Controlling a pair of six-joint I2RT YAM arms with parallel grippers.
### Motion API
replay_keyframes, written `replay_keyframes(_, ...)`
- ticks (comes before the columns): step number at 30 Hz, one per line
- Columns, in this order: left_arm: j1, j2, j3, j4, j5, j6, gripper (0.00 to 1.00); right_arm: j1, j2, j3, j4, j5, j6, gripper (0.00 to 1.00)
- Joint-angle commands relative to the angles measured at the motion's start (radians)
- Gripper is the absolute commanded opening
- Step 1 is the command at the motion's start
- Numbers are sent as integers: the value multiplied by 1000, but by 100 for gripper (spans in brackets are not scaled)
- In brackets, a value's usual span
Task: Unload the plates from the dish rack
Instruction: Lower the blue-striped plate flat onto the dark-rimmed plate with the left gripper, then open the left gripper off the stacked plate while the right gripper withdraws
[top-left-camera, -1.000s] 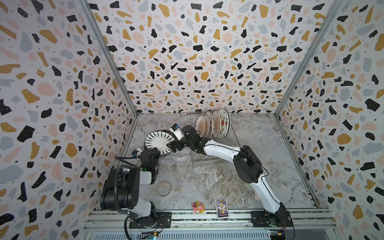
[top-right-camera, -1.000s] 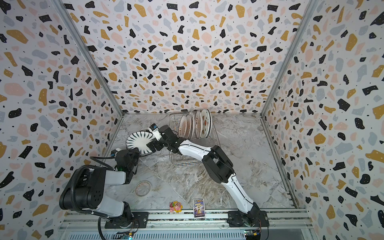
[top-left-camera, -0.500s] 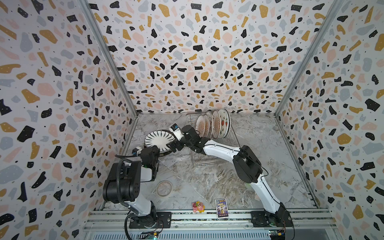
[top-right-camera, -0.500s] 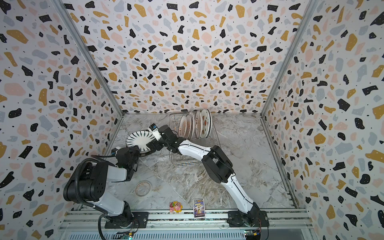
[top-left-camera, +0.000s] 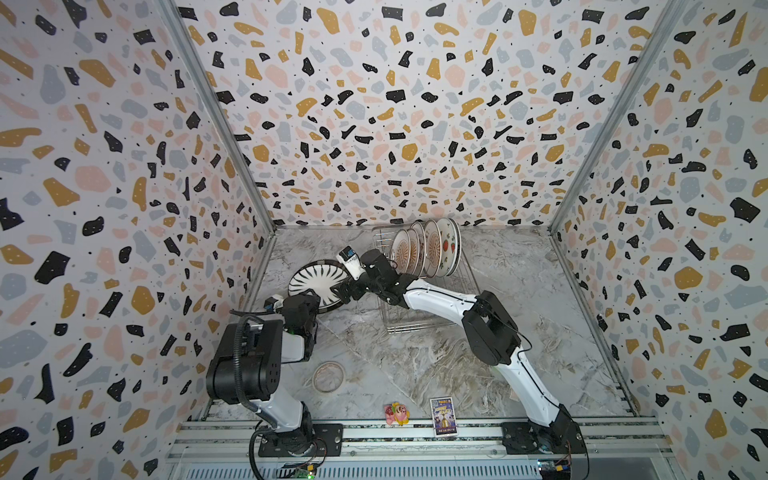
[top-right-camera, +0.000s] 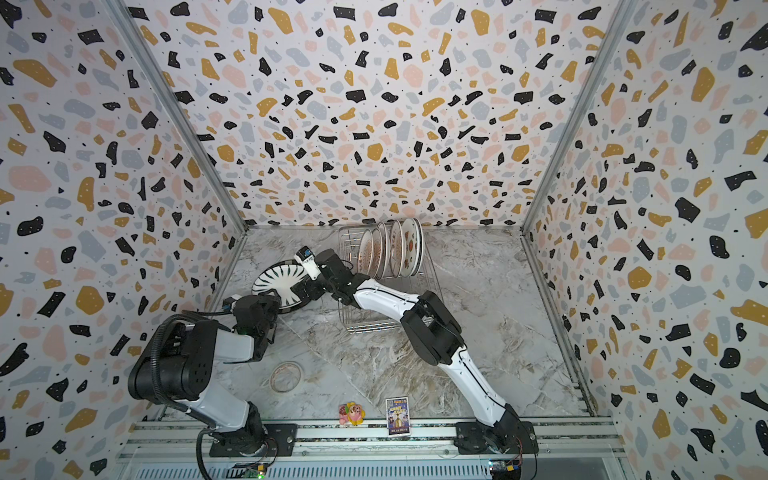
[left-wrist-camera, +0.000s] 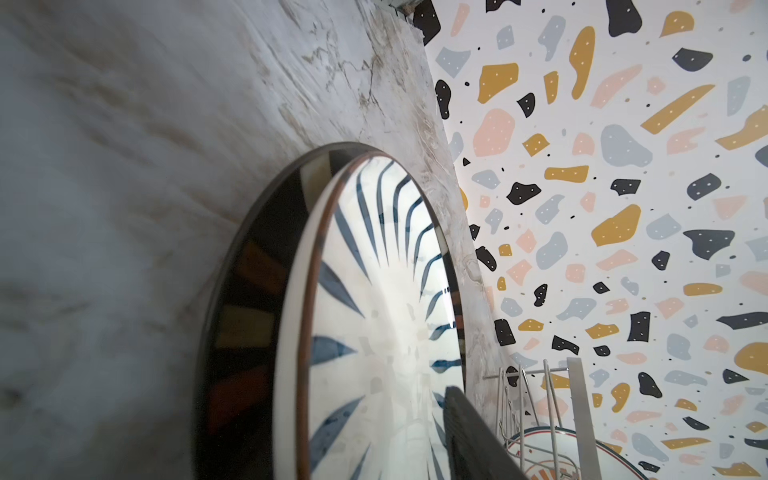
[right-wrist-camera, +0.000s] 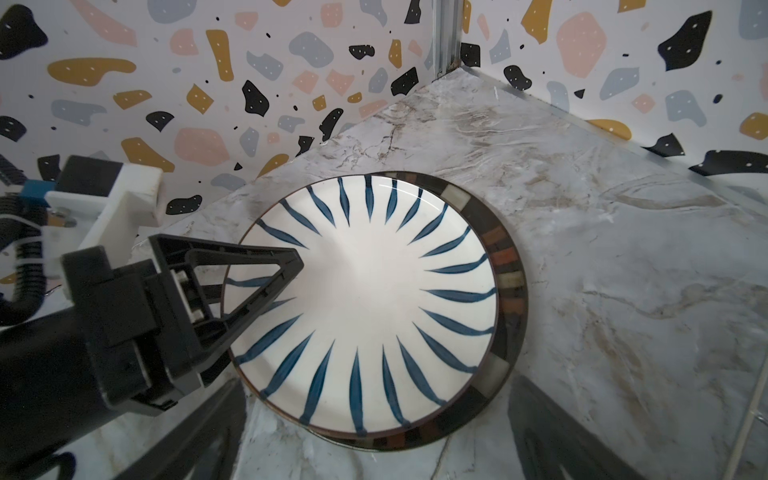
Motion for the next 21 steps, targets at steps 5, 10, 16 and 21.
replay_keyframes(5,4,-21,45,-13,-82,54,61,10,4,47,-32,0,0,99)
replay_keyframes(10,1,-18,62,-49,-117,72,65,10,7,57,-40,1,-1,99)
replay_keyframes(16,2,-12,75,-73,-158,100,67,11,11,58,-43,15,-4,99)
replay_keyframes(21,1,1,84,-85,-180,105,67,12,14,65,-48,24,-7,99)
